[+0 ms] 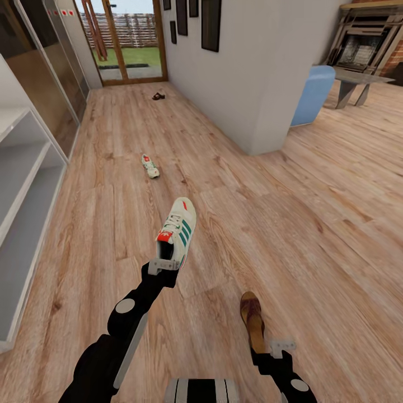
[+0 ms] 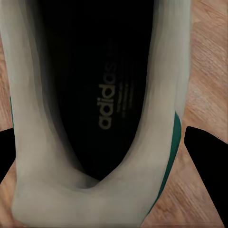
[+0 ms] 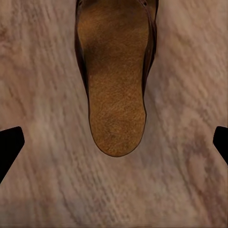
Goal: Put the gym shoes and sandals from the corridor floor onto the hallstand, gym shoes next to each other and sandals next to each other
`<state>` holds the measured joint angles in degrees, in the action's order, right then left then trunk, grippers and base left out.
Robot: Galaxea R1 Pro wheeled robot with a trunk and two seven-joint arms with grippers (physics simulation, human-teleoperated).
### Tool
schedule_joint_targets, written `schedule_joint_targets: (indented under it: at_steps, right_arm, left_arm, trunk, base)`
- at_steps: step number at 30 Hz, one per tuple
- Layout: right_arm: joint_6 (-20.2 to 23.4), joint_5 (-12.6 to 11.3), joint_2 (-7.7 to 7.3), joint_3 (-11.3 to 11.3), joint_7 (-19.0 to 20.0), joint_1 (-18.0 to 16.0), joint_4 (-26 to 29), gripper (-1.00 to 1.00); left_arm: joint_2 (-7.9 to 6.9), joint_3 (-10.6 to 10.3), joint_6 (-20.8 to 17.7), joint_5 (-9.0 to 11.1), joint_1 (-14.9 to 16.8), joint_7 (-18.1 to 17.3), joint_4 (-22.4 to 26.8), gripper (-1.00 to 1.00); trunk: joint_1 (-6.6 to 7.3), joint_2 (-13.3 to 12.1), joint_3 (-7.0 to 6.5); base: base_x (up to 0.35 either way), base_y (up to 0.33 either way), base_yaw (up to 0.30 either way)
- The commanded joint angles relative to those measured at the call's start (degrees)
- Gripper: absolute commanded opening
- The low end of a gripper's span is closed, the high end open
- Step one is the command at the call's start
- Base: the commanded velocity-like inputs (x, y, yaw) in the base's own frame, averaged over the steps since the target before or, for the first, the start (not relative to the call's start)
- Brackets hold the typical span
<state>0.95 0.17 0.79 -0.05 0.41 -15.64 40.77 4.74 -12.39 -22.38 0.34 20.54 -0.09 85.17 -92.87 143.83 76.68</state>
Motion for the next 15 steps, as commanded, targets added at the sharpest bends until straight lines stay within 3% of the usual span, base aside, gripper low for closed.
schedule_joint_targets:
  at_steps: [1,15]
  right_arm:
    - [0.1,0.0,0.00,0.0,0.0,0.0,0.1,1.00]
    - [0.1,0.1,0.00,0.0,0.1,0.0,0.0,1.00]
  left_arm:
    - [0.01,0.0,-0.3,0.1,0.0,0.0,0.1,-1.00]
    - [0.01,0.0,-0.3,0.1,0.0,0.0,0.1,-1.00]
  trunk:
    - [-0.01,0.0,0.36]
    - [-0.37,0.2,4.75]
  base:
    - [0.000,0.000,0.000]
    - [0.000,0.000,0.000]
